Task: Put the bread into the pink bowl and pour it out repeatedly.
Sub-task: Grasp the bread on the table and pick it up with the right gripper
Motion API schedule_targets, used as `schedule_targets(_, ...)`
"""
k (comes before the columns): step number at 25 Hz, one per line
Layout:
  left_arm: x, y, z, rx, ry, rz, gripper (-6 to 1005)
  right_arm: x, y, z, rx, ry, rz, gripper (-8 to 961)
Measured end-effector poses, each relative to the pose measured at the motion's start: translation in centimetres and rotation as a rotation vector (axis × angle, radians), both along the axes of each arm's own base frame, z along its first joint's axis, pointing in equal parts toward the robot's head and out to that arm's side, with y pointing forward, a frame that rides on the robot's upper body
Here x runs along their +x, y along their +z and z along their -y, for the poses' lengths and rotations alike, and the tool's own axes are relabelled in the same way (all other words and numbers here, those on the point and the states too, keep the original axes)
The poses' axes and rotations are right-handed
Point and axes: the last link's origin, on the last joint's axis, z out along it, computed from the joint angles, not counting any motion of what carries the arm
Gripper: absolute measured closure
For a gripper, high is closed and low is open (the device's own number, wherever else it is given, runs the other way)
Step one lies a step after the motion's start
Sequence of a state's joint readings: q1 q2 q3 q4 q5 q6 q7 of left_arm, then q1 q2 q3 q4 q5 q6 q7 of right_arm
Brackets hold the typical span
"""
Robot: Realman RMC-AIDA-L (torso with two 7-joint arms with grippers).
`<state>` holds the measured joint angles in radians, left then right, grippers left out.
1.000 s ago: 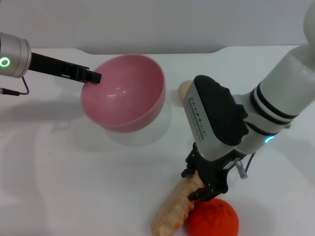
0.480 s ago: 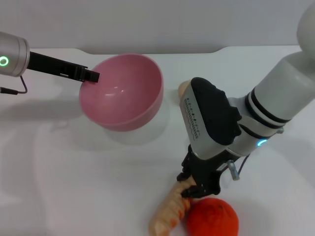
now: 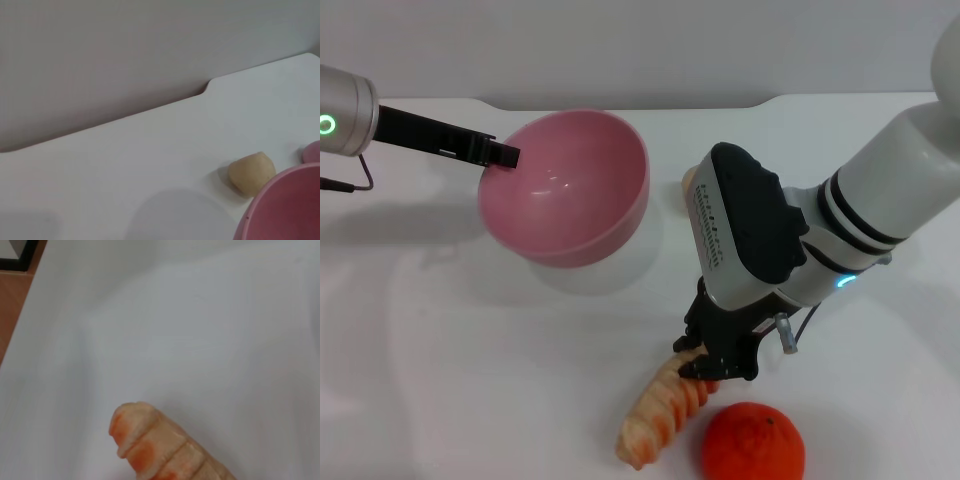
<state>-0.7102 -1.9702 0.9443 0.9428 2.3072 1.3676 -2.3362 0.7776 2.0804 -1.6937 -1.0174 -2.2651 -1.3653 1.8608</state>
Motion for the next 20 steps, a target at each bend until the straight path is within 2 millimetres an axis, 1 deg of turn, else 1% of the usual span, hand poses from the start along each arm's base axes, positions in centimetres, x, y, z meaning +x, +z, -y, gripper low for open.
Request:
schedule_targets(6, -0.02, -0.03, 0.02, -0.001, 0.001, 0.0, 956, -0.01, 0.03, -0.02, 0.002, -0.002, 0.0, 724)
schedule_targets(16, -0.13, -0.1, 0.08, -0.004, 0.004, 0.0, 956, 0.02, -0.05, 0.15, -0.006, 0.0, 0.005, 803)
schedule_targets(20, -0.3, -0.13, 0.16, -0.005, 0.009, 0.0, 956, -0.59, 0.18, 0.42, -0.001, 0.011, -0.026, 840)
